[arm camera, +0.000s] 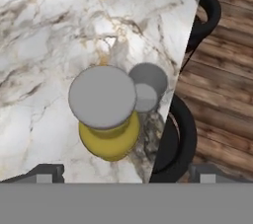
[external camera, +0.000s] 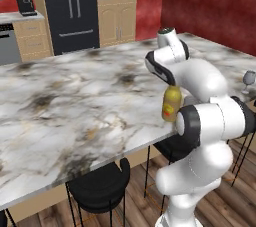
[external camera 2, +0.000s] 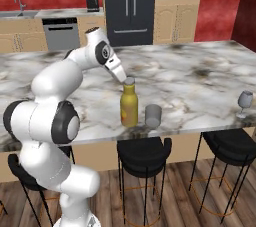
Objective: There is a wine glass and glass cup on the dining counter. Place the wine bottle next to the wine glass and the juice bottle next to the glass cup.
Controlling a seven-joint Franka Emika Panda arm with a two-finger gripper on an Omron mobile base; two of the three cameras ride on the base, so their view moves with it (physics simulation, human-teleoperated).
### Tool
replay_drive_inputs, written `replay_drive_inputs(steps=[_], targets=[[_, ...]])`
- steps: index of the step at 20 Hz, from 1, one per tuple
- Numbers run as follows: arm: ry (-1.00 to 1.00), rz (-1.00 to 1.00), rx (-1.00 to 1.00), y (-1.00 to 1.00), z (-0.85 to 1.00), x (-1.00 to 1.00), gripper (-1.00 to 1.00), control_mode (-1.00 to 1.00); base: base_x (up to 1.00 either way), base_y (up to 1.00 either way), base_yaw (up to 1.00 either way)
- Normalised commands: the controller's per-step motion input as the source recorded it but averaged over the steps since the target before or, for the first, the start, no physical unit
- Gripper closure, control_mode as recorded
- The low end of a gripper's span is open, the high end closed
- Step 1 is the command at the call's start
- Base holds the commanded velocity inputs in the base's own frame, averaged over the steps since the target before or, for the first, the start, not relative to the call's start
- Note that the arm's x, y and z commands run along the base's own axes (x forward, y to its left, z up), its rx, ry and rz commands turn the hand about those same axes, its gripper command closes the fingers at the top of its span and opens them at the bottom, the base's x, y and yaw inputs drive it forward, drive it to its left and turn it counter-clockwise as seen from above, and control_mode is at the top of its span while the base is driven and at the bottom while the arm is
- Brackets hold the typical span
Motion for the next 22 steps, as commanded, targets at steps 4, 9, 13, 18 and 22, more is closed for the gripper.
replay_drive_inputs(steps=[4,9,13,18,22], targets=[[-0.09,0.08,0.03,0.11,0.07,-0.58,-1.00,-1.00,0.00,0.00,0.00],[-0.10,0.15,0.00,0.19,0.03,-0.61,-1.00,-1.00,0.00,0.00,0.00],[-0.02,0.31,0.00,0.23,0.00,-0.63,-1.00,-1.00,0.00,0.00,0.00],[0.00,0.41,0.00,0.20,0.01,-0.57,-1.00,-1.00,0.00,0.00,0.00],[0.00,0.54,0.00,0.19,0.00,-0.55,-1.00,-1.00,0.00,0.00,0.00]])
